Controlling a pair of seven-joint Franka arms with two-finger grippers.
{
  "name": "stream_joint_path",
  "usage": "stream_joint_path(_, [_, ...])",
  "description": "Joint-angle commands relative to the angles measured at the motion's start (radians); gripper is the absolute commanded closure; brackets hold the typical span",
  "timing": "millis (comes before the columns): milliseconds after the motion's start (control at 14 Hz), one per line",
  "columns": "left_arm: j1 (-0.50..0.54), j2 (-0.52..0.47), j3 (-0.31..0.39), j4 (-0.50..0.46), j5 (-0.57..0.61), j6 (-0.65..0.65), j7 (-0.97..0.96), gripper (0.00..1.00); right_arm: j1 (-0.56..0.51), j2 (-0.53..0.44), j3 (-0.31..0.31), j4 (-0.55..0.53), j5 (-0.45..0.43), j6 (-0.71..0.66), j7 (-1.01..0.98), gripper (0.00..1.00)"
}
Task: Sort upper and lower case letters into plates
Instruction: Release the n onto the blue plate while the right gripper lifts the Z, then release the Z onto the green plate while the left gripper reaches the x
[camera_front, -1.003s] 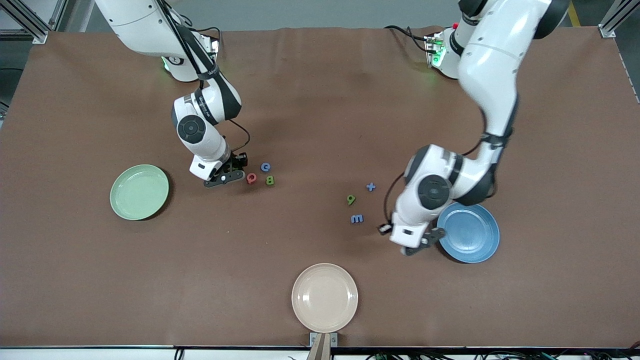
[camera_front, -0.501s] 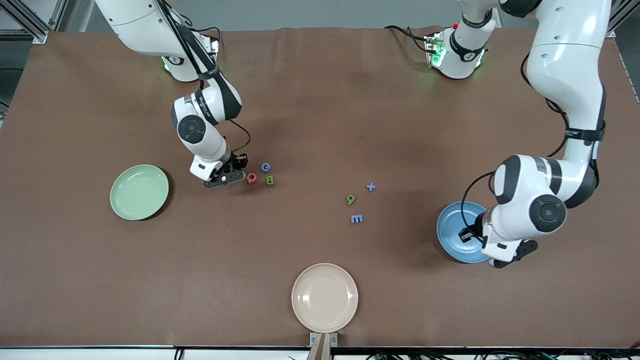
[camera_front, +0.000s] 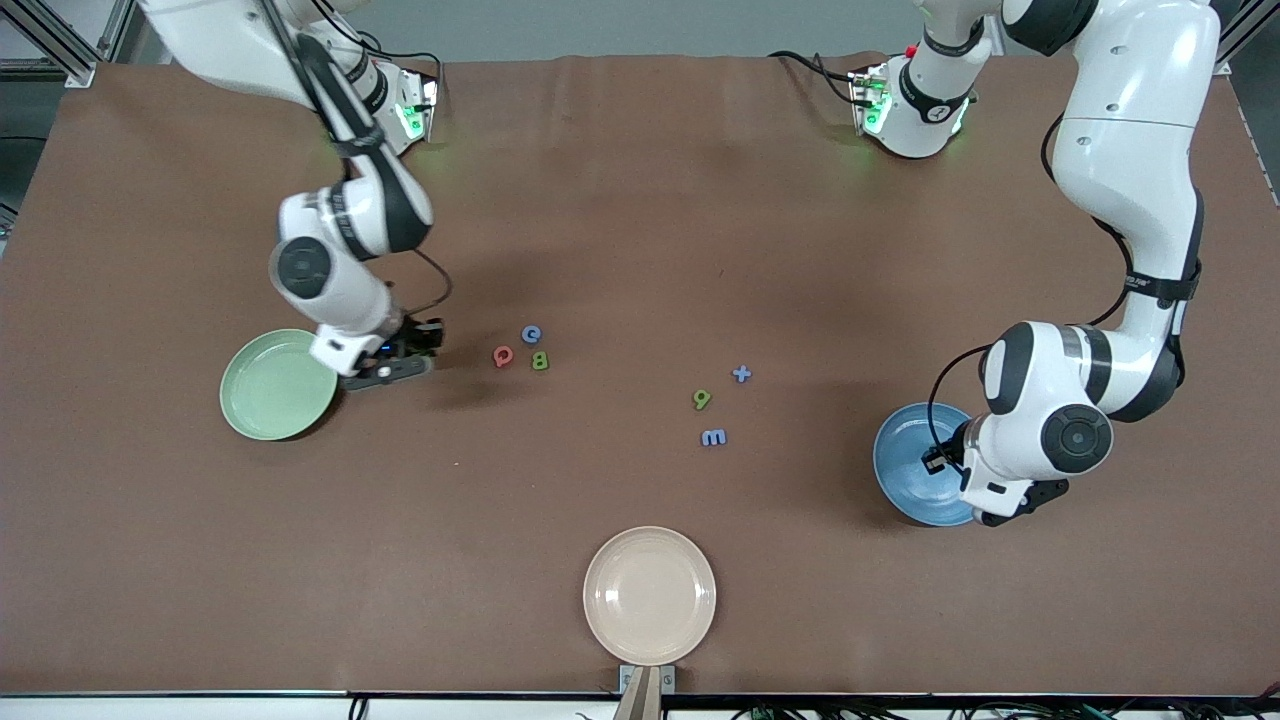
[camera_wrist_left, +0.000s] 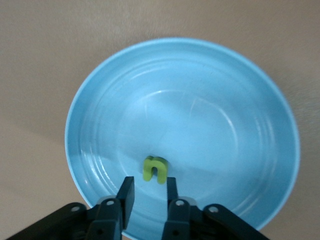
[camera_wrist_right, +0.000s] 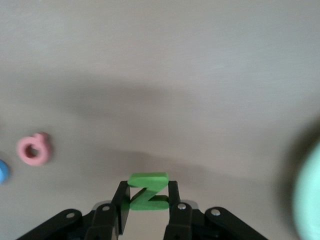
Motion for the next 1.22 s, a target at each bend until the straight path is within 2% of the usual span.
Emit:
stream_joint_path(0, [0.007, -0.017, -0.008, -0.014, 0.021, 0.009, -0.010, 0.00, -0.178, -0.071, 0.014, -0.032, 0.002, -0.036, -0.224, 0.83])
stream_joint_path(286, [-0.033, -0.060, -0.017, -0.004, 0.019, -0.016, -0.045, 0.00, -0.344, -0.046, 0.014, -0.032, -0.019, 0.010, -0.344, 0.82])
stream_joint_path(501, [-0.097, -0.095, -0.046, -0.010, 0.011, -0.060, -0.207, 0.00, -0.419, 0.016, 0.014, -0.032, -0.028, 0.054, -0.382, 0.82])
stream_joint_path(645, [-0.148, -0.095, -0.086, -0.013, 0.010, -0.057, -0.357, 0.00, -0.436, 0.057, 0.014, -0.034, -0.028, 0.088, -0.384, 0.82])
stream_joint_path(859, [-0.238, -0.095, -0.095, -0.028, 0.011, -0.044, -0.549, 0.00, -0.443, 0.089, 0.014, -0.040, -0.028, 0.088, -0.384, 0.81])
stream_joint_path(1146, [-0.326, -0.103, -0.095, -0.120, 0.011, 0.074, -0.726, 0.00, -0.441, 0.119, 0.014, -0.040, -0.028, 0.090, -0.384, 0.79])
